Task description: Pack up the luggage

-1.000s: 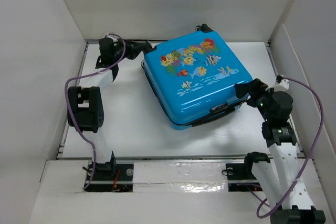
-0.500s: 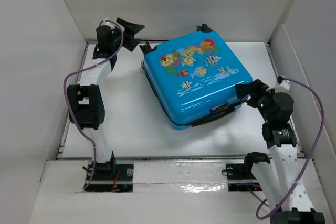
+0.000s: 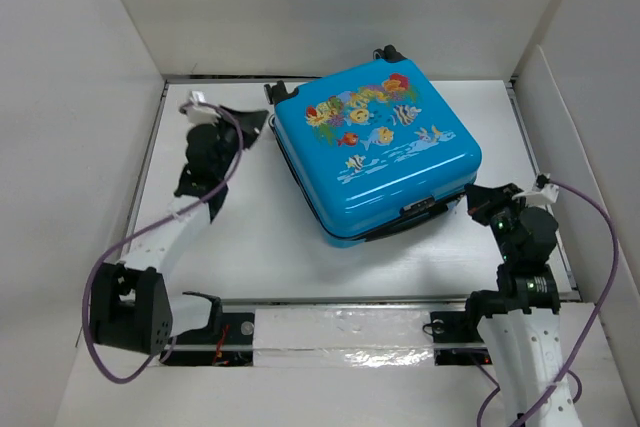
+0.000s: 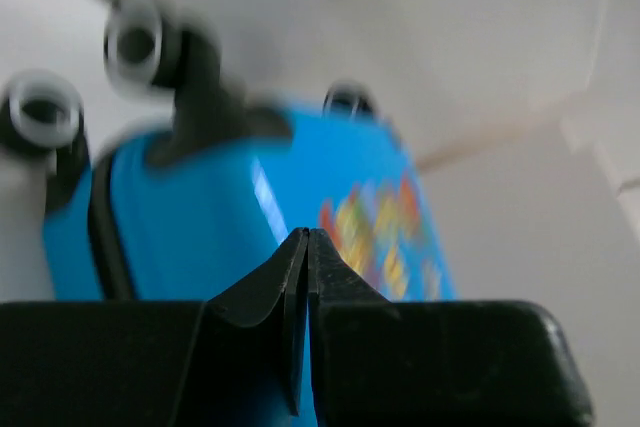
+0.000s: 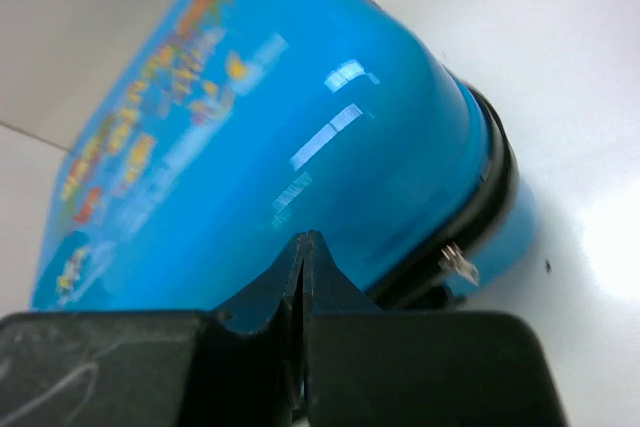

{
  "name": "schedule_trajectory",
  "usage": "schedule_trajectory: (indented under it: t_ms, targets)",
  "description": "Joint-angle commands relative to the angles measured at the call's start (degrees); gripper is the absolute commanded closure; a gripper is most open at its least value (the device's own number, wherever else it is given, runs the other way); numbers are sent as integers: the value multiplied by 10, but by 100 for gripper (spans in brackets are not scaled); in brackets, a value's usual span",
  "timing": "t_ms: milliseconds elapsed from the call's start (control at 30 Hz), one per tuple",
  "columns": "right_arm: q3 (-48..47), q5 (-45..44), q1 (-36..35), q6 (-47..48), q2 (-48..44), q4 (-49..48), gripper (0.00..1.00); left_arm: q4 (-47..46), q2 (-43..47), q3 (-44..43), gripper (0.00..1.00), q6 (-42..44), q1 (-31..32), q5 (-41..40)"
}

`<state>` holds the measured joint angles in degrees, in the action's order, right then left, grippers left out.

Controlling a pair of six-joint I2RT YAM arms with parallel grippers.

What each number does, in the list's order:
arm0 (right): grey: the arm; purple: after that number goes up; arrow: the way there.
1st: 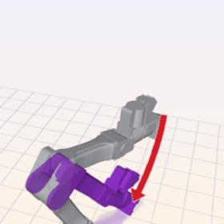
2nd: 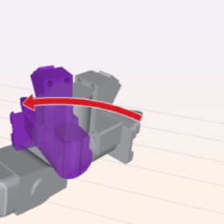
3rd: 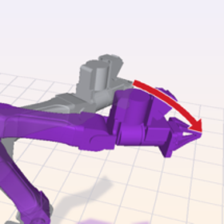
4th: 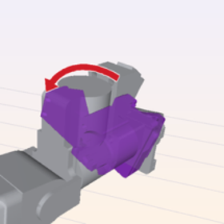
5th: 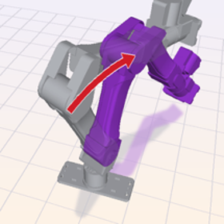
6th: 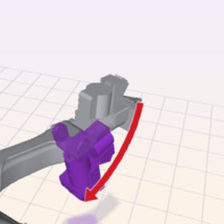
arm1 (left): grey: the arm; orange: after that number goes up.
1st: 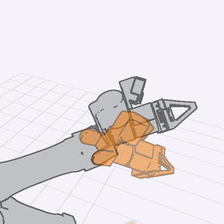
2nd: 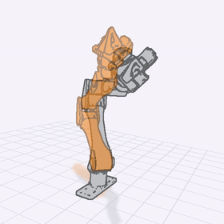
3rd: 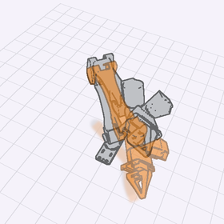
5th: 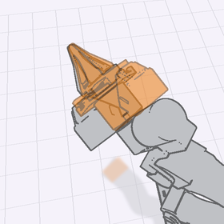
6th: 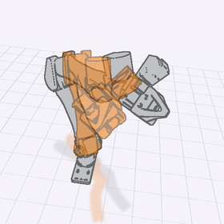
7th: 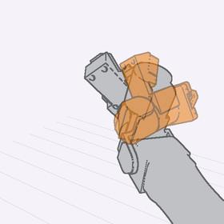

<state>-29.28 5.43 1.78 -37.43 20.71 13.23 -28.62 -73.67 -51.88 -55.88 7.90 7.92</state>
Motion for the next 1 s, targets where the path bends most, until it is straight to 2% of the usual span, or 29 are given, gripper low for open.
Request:
schedule_trajectory:
  t_ms: [0,133,267,367,500,600,667,867,967]
  targets:
    - [49,-31,-5,-39,-17,34,100,-94,45,148,100,18,60,-47]
    - [97,-88,-5,-60,-25,43,100,-103,85,250,100,48,105,-54]
    - [118,-71,-5,-56,6,-11,76,-104,106,293,100,74,173,-60]
    - [128,-66,-5,-23,62,-69,69,-124,105,319,100,80,188,-37]
    - [121,-59,-5,4,122,-94,68,-146,88,333,100,92,188,1]
    - [134,-65,-5,7,128,-115,64,-163,80,350,100,99,188,7]
    - [149,-85,-5,5,123,-161,63,-172,75,354,100,100,188,20]
    - [159,-71,-5,15,122,-215,68,-195,48,353,100,105,188,37]
    - [159,-59,-5,26,141,-245,68,-204,36,354,100,107,188,42]
